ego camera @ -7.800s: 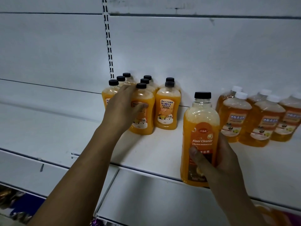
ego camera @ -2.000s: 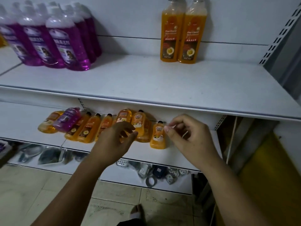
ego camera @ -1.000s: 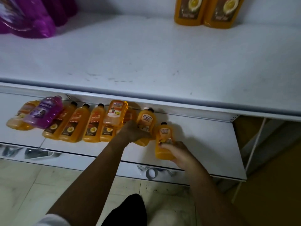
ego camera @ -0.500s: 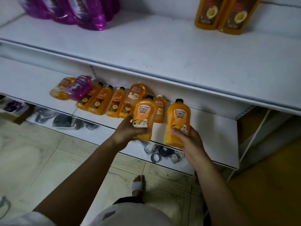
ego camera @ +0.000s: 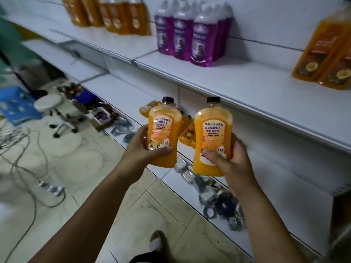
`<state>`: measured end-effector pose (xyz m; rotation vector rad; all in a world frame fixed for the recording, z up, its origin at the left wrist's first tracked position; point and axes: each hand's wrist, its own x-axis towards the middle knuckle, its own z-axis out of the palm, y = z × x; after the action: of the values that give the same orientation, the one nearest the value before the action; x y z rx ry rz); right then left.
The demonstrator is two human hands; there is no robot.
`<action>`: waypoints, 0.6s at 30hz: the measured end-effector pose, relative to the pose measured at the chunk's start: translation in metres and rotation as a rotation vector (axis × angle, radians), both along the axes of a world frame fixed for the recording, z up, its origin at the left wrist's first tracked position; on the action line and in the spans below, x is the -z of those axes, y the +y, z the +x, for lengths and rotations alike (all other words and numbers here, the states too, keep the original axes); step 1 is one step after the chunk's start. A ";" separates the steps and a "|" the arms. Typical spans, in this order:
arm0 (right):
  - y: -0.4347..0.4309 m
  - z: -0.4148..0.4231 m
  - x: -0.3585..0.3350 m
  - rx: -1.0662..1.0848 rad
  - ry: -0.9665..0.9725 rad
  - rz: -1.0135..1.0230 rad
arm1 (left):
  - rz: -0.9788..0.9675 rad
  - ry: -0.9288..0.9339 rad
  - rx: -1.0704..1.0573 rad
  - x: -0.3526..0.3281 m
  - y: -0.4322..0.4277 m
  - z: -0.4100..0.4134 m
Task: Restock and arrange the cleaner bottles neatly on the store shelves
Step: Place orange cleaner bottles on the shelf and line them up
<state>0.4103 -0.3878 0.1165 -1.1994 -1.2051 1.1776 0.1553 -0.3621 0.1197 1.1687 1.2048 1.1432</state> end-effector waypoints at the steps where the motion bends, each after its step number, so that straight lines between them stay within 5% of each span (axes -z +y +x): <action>1: 0.004 -0.010 -0.009 -0.024 -0.009 0.018 | 0.033 0.003 -0.029 -0.011 -0.002 -0.011; 18: 0.121 -0.238 -0.102 -0.159 -0.001 0.191 | 0.285 0.023 -0.271 -0.105 0.061 -0.230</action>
<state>0.1728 -0.2666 0.2183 -0.9760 -1.4012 1.1490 -0.0749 -0.3011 0.2242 1.2567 1.2741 1.5490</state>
